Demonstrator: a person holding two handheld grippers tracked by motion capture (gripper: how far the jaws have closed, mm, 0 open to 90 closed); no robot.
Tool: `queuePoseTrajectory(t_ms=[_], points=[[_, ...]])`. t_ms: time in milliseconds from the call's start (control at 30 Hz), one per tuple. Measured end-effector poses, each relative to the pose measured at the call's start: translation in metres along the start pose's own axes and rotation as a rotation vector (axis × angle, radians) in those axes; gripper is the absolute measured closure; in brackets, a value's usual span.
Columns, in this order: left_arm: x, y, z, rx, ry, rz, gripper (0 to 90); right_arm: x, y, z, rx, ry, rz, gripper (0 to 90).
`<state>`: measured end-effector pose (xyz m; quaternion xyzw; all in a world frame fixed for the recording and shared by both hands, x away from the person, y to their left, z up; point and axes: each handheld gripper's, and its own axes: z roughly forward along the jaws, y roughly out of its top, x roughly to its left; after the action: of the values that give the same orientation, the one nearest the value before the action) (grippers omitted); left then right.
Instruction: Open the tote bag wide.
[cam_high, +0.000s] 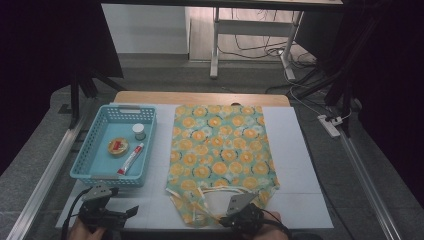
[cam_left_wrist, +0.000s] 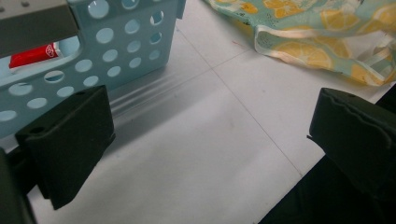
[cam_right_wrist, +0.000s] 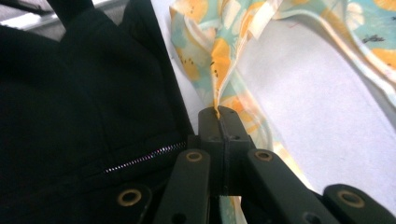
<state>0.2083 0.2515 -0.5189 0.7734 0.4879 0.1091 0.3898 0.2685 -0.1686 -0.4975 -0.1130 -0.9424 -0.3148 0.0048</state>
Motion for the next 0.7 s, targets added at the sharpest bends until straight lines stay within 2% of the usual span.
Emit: queuePoseTrajectory(t_ms=[200,300,433,567,633,700], points=[[0.0,0.0,0.0,-0.001,-0.001,-0.003,0.7,-0.016,0.006,-0.012,-0.073,0.01,0.061,90.0],[0.0,0.0,0.0,-0.002,-0.002,-0.004,0.7,-0.027,0.01,-0.016,-0.094,-0.004,0.077,90.0],[0.0,0.0,0.0,-0.002,-0.002,-0.004,0.7,-0.04,0.015,-0.02,-0.106,-0.035,0.077,90.0],[0.001,0.0,0.0,-0.003,-0.002,-0.005,0.7,-0.051,0.02,-0.023,-0.12,-0.041,0.084,90.0],[0.0,0.0,0.0,-0.002,-0.002,-0.005,0.7,-0.062,0.025,-0.026,-0.123,-0.052,0.087,90.0],[0.0,0.0,0.0,-0.003,-0.002,-0.005,0.7,-0.065,0.027,-0.027,-0.126,-0.059,0.089,90.0]])
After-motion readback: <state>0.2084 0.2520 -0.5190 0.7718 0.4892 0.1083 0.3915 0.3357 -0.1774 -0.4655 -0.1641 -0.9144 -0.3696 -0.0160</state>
